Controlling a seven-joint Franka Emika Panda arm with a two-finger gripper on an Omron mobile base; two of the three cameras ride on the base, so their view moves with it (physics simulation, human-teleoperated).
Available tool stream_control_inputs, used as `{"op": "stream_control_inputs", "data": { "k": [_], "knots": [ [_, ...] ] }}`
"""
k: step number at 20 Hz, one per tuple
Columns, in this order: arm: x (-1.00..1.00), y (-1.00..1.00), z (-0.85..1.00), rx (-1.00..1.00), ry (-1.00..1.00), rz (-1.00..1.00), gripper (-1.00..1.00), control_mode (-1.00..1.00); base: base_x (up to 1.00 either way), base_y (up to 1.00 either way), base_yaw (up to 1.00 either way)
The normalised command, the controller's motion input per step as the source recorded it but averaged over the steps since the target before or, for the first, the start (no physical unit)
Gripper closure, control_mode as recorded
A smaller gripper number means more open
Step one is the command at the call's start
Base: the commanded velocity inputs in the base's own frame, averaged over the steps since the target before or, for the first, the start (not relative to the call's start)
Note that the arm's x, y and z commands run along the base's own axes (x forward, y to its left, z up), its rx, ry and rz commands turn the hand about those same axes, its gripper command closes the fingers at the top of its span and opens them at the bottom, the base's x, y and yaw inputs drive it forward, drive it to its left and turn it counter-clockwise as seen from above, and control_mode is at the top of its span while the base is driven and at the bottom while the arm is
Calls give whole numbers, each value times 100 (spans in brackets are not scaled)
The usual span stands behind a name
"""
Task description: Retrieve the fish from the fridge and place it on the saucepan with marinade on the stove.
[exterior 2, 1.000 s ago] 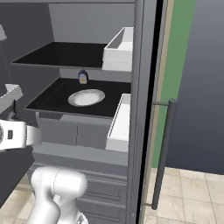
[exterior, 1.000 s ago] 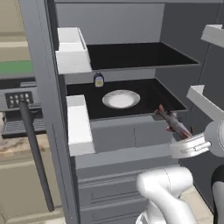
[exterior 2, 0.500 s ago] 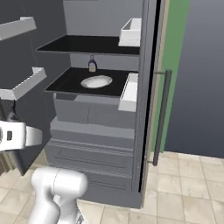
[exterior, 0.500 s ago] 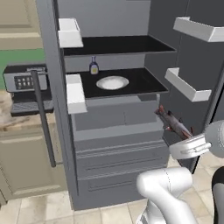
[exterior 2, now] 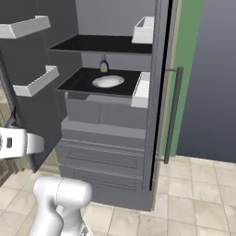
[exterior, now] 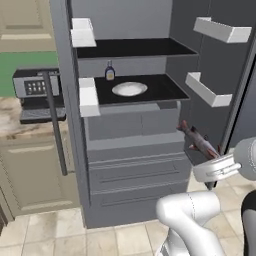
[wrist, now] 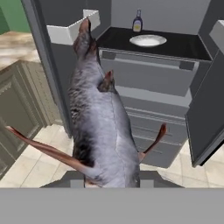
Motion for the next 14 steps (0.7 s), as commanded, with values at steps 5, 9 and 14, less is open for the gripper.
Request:
{"op": "stream_control_inputs", "data": {
  "k": [5, 9, 14],
  "knots": [
    [0, 0, 0, 0, 0, 0, 100, 100, -42, 0, 20],
    [0, 0, 0, 0, 0, 0, 100, 100, -46, 0, 25],
    [0, 0, 0, 0, 0, 0, 100, 100, -47, 0, 28]
  ]
}}
